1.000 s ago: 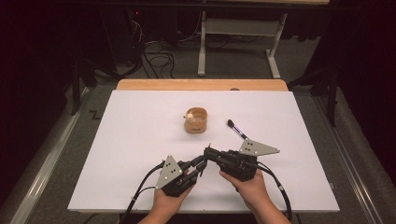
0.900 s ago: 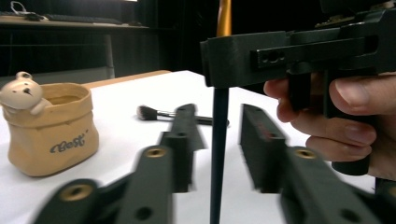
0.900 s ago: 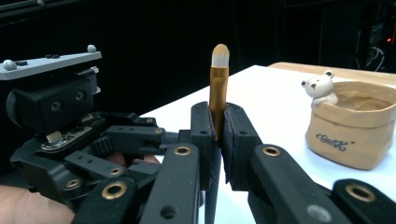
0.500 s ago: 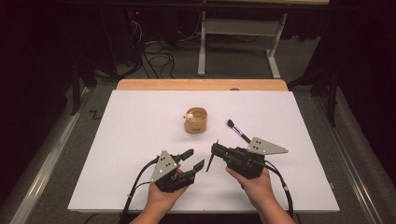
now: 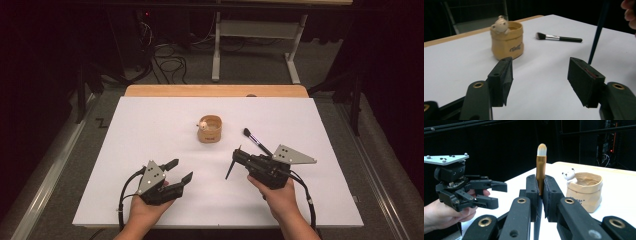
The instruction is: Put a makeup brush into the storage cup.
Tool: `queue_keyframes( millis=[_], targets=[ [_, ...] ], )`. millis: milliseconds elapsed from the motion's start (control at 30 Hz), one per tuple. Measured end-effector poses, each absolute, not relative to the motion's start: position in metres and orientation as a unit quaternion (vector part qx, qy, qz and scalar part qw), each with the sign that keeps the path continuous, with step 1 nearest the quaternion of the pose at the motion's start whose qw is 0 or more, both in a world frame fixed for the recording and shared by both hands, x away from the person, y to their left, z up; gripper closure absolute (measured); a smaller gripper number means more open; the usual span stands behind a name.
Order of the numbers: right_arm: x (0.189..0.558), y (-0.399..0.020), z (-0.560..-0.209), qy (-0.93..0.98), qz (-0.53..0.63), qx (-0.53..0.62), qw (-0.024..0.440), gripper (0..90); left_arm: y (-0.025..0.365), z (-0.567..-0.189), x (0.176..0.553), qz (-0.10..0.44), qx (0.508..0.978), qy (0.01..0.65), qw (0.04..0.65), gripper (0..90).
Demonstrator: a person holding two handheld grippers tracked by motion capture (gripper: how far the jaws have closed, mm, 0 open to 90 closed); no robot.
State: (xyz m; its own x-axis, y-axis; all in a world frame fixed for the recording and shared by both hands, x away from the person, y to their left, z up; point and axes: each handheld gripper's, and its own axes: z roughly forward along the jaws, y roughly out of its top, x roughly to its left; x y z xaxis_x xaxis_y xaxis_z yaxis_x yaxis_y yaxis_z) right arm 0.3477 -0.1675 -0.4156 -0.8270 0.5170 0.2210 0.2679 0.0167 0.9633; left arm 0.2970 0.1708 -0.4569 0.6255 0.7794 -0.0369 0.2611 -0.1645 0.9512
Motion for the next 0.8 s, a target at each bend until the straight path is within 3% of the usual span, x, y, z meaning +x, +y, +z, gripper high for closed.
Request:
queue_keyframes(
  millis=[367, 567, 667, 800],
  targets=[
    [0.35, -0.175, -0.414, 0.7, 0.647, 0.283, 0.107, 85.1, 0.206, -0.47, 0.3, 0.235, 0.695, 0.414, 0.538, 27.1],
    [0.351, -0.18, -0.415, 0.701, 0.642, 0.288, 0.117, 85.0, 0.205, -0.479, 0.301, 0.226, 0.708, 0.419, 0.522, 15.6],
    [0.351, -0.183, -0.415, 0.699, 0.643, 0.289, 0.122, 85.0, 0.204, -0.481, 0.304, 0.216, 0.71, 0.42, 0.522, 4.8],
    [0.352, -0.186, -0.415, 0.697, 0.643, 0.292, 0.125, 85.0, 0.204, -0.48, 0.304, 0.22, 0.708, 0.421, 0.522, 0.1]
  ],
)
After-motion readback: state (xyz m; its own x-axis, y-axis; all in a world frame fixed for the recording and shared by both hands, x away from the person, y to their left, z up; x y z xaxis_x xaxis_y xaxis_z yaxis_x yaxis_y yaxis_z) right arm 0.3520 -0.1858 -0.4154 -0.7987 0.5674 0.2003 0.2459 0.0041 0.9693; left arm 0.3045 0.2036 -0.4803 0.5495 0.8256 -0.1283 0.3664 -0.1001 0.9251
